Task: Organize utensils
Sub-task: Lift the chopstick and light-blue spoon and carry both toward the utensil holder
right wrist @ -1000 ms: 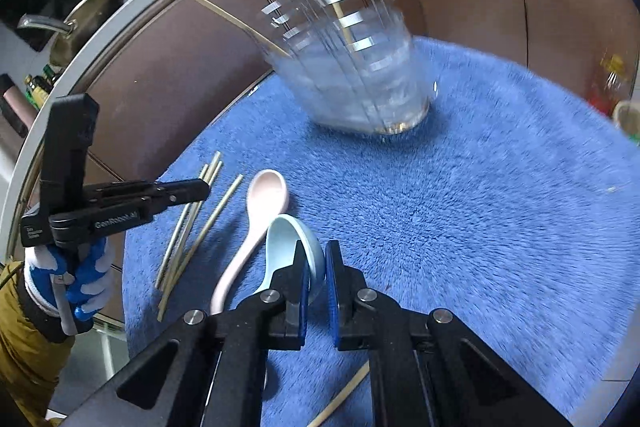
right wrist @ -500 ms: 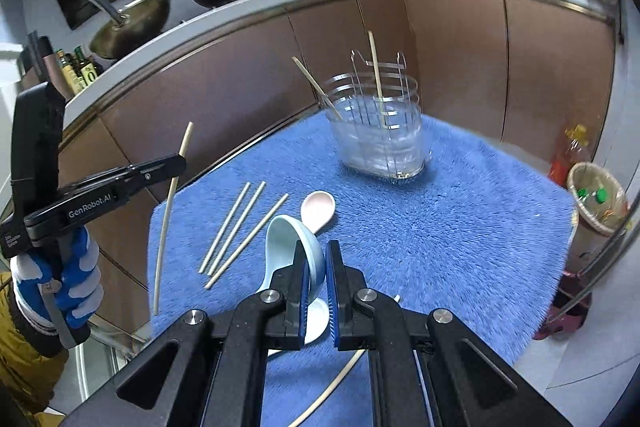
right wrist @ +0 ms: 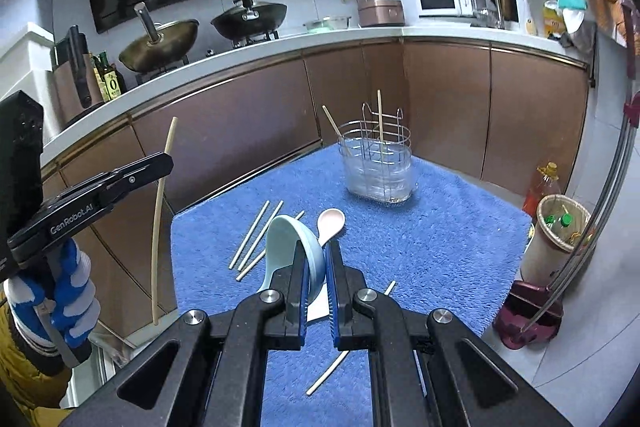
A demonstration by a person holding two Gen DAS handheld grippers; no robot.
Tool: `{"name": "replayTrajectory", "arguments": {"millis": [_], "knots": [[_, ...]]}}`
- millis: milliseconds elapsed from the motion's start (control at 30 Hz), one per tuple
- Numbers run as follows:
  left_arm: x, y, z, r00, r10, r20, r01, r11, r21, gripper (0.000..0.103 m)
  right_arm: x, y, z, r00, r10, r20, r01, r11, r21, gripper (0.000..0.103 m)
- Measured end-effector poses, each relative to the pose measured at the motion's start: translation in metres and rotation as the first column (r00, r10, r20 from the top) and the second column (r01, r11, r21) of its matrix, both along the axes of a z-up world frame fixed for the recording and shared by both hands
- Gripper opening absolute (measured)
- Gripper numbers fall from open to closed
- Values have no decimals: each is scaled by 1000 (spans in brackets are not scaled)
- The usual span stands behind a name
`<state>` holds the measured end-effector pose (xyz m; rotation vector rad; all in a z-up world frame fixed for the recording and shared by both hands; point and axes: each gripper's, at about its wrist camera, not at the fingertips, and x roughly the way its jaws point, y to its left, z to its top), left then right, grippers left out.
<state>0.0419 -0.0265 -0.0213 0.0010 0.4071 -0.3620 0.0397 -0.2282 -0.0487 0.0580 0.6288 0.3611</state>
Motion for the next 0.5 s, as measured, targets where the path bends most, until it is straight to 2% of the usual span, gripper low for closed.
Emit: {"name": "replayTrajectory", "arguments": {"millis": [267,500], "knots": [[-23,-2,7,998,16,56,-17,1000,15,4,-14,5,0,1000,-1,20,1,1000,3,8],[-21,-6,11,996,19,84,-21,1000,19,4,-14,-2,6,998,-39,48,40,999,-18,8]]}}
